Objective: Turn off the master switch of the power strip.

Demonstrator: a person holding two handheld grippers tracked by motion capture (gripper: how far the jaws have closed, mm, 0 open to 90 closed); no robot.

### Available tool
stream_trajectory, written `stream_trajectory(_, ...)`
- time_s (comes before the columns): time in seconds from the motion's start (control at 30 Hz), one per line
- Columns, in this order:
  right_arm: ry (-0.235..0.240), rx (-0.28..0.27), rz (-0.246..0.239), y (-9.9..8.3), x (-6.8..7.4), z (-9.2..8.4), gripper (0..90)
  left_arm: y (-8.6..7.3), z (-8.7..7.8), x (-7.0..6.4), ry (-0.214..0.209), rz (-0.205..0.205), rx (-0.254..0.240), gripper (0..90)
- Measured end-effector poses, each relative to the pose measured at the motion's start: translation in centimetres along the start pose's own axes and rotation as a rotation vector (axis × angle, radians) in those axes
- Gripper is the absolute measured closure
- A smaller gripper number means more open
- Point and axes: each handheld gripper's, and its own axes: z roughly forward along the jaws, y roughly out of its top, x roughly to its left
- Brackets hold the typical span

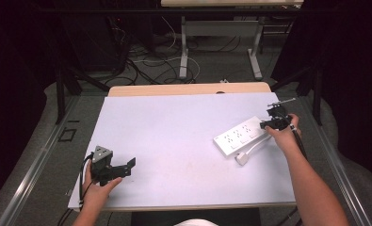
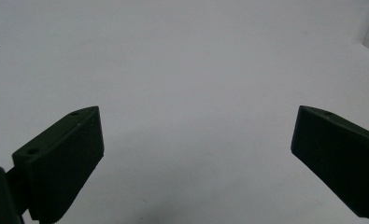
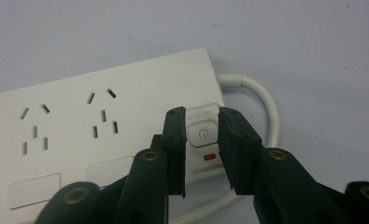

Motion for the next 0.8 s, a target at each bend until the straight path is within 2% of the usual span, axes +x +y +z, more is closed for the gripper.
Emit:
stream_trajectory(0.17, 0.009, -0.008, -0.03, 0.1, 0.3, -0.2, 67.1, 0.0, 0.0, 0.0, 0.0, -0.002, -0.001, 2.6)
stream_trajectory(0.27, 0.017, -0.011, -0.027, 0.2, 0.6, -0.5, 65.9, 0.0, 0.0, 0.0, 0.0, -0.001, 0.0, 2.6)
stream_trajectory(0.33, 0.035, -0.014, -0.048, 0.2, 0.7, -0.6, 65.9, 0.0, 0.0, 0.0, -0.003, -0.001, 0.0, 2.6)
stream_trajectory(0.5, 0.046, -0.014, -0.087, 0.2, 1.3, -0.9, 64.8, 0.0, 0.0, 0.0, -0.002, -0.001, 0.0, 2.6)
stream_trajectory(0.67, 0.072, -0.02, -0.129, 0.2, 2.0, -1.4, 59.4, 0.0, 0.0, 0.0, 0.001, -0.001, -0.001, 2.6)
stream_trajectory(0.8, 0.089, -0.023, -0.142, 0.0, 2.5, -1.7, 54.4, 0.0, 0.0, 0.0, 0.001, 0.0, -0.002, 2.6)
